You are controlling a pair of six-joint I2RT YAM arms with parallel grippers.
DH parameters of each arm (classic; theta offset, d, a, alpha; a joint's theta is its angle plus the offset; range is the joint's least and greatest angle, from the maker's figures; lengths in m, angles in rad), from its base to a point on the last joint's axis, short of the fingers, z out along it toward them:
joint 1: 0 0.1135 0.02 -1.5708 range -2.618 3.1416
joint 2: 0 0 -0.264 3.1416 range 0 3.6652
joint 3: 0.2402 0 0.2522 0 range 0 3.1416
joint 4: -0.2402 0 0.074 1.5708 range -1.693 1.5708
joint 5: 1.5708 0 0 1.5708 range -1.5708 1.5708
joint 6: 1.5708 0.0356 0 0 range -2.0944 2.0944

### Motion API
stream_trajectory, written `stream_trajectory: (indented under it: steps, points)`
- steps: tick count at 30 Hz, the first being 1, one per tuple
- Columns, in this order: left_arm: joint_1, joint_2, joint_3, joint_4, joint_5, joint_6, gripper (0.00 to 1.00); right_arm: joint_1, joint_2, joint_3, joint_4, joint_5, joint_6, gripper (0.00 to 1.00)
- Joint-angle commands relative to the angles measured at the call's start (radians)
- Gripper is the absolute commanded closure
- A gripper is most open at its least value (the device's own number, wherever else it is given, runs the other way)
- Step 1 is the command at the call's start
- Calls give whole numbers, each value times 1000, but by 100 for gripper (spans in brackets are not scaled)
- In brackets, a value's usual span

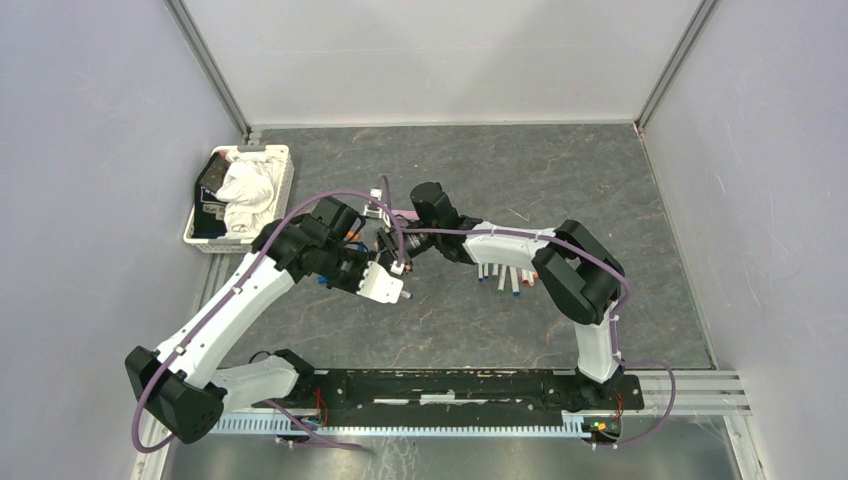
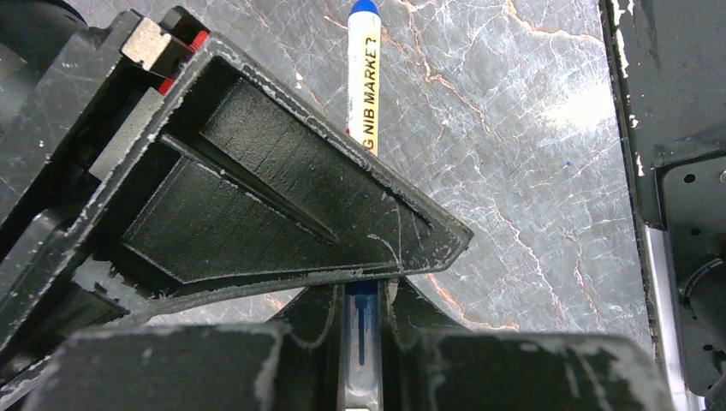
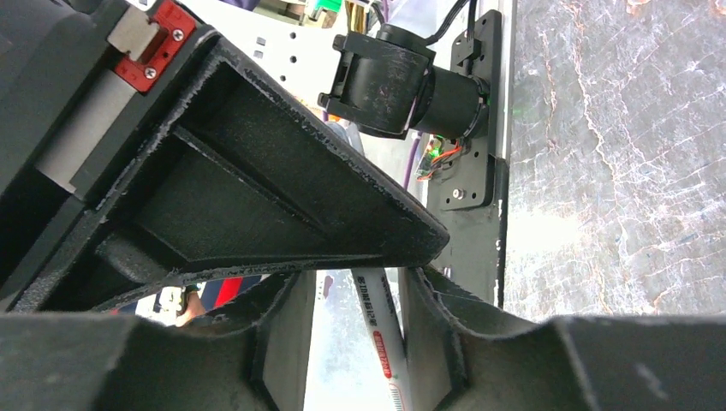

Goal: Open the pen caps

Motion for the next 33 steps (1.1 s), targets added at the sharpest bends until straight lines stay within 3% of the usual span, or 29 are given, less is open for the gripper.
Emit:
stream_trajectory:
  steps: [1,4,7,8,11,17,19,20,21,22,23,24,26,29,33]
  points:
    - [-42,9,24,176,111,42,98,49,-3,79,133,75,78,60]
    - [-61,0,21,205,123,7,98,49,25,102,261,120,198,73]
    - [-76,0,29,219,135,-25,98,50,61,142,336,167,280,97]
    - [-79,0,29,219,140,-31,98,50,73,162,336,177,291,100]
    - [-86,-8,8,220,138,-22,98,49,100,210,282,193,274,100]
    - [-88,-8,-23,233,87,51,98,41,148,318,-182,246,-21,100]
    - [-61,-8,-40,220,-80,171,98,34,85,208,-412,255,-191,100]
    - [45,-13,-51,218,-152,276,98,40,5,75,-544,310,-327,100]
    - [237,-16,-54,204,-141,447,98,46,-132,-163,-586,352,-416,100]
    - [437,-11,-55,201,-92,622,98,39,-248,-392,-471,385,-352,100]
    - [513,7,-52,177,-89,732,98,11,-344,-610,-254,361,-212,100]
    - [480,6,-42,182,-108,708,98,-9,-377,-673,-220,343,-189,100]
    - [310,-15,-43,292,-176,547,98,-30,-400,-607,-425,382,-330,100]
    - [138,4,9,246,-211,404,98,-59,-408,-590,-369,337,-285,100]
    - [71,-17,39,223,-116,287,98,-84,-405,-467,-445,336,-370,100]
